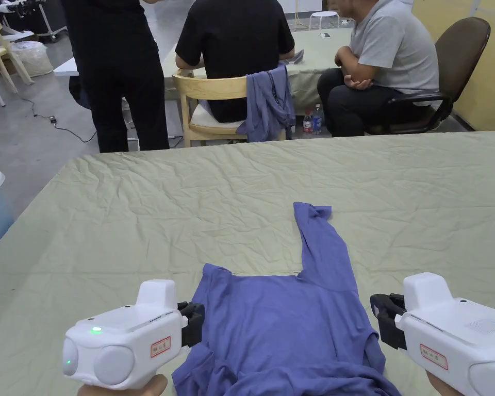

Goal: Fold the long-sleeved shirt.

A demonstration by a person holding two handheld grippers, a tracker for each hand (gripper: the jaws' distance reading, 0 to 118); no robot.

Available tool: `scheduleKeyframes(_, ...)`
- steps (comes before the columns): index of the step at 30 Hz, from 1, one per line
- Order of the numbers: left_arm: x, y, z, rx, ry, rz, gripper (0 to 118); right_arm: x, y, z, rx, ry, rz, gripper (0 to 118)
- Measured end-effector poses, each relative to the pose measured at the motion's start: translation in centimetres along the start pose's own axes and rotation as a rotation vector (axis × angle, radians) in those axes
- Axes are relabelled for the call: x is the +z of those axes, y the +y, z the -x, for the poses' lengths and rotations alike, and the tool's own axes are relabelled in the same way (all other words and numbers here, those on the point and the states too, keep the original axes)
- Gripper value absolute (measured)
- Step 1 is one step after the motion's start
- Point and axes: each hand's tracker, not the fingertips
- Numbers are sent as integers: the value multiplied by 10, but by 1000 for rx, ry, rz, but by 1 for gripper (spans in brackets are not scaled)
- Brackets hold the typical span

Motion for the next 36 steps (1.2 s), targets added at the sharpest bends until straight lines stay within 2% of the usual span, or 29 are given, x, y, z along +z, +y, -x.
scheduleKeyframes(8,-102,52,39,-35,36,128,0,-36,2,-9,-26,18,47,1)
scheduleKeyframes(9,-122,59,46,-36,41,176,7,-44,2,-11,-26,20,59,1)
scheduleKeyframes(10,-142,67,53,-24,70,214,20,-50,1,-13,-26,19,68,1)
scheduleKeyframes(11,-161,73,59,-13,84,238,47,-56,1,-14,-26,17,75,1)
scheduleKeyframes(12,-178,77,66,1,93,255,60,-63,1,-16,-27,16,87,1)
scheduleKeyframes(18,-266,99,114,179,108,268,58,-104,-5,-32,-49,8,150,1)
scheduleKeyframes(24,-328,95,129,176,100,331,57,-138,-15,-44,-68,-10,207,1)
scheduleKeyframes(28,-342,72,118,190,83,347,56,-151,-21,-48,-82,-17,231,1)
scheduleKeyframes(30,-339,63,104,84,129,293,54,-155,-23,-48,-87,-16,239,1)
scheduleKeyframes(31,-337,60,104,54,137,288,51,-157,-23,-48,-86,-14,244,1)
scheduleKeyframes(33,-335,59,100,47,146,285,24,-158,-23,-47,-80,-17,248,1)
scheduleKeyframes(34,-333,58,97,37,154,281,24,-159,-22,-46,-78,-19,250,1)
scheduleKeyframes(35,-331,56,99,4,177,267,18,-160,-21,-46,-78,-23,251,1)
scheduleKeyframes(36,-327,52,96,-20,181,248,7,-160,-19,-46,-77,-27,249,1)
